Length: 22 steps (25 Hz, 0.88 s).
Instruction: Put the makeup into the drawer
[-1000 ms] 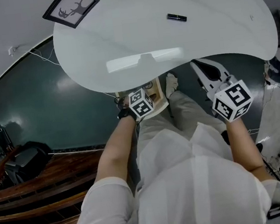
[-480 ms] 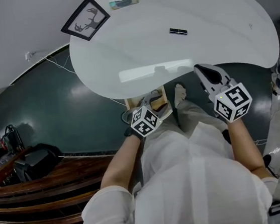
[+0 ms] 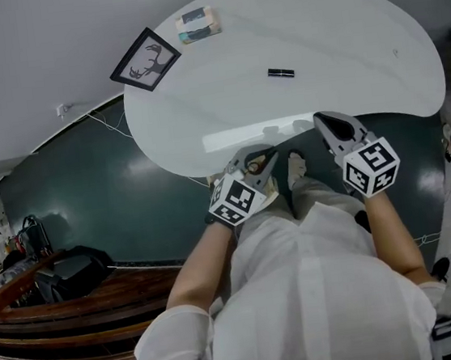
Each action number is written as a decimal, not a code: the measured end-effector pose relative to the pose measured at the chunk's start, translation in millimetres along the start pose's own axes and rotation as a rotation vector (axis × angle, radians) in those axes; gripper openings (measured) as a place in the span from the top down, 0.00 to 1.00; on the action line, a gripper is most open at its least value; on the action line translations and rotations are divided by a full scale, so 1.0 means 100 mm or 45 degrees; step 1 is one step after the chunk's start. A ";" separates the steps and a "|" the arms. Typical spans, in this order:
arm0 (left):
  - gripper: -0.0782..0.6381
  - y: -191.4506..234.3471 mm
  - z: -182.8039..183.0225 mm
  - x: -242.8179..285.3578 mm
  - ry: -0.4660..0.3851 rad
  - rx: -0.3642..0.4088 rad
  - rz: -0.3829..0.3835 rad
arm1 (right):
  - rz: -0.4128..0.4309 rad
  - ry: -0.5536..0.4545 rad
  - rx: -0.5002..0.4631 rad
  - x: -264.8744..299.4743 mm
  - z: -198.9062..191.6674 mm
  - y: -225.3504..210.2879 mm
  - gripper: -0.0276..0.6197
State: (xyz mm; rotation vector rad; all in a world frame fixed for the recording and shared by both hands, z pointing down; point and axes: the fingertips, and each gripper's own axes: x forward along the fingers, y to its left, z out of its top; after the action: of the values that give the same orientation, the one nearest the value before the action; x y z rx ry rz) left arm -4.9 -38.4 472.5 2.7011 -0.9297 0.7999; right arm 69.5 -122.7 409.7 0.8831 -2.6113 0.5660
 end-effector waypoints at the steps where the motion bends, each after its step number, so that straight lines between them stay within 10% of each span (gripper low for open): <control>1: 0.85 0.06 0.08 0.00 -0.019 0.005 0.016 | -0.005 -0.006 0.004 -0.01 0.02 -0.02 0.94; 22: 0.85 1.19 0.51 0.71 0.214 0.304 0.013 | -0.084 -0.053 0.116 -0.10 0.03 -0.56 0.94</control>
State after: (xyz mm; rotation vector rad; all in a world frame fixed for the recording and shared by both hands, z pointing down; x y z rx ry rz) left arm -9.1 -185.9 466.8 2.7702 -0.8592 1.1893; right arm 111.8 -160.3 417.5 1.0155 -2.6001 0.6604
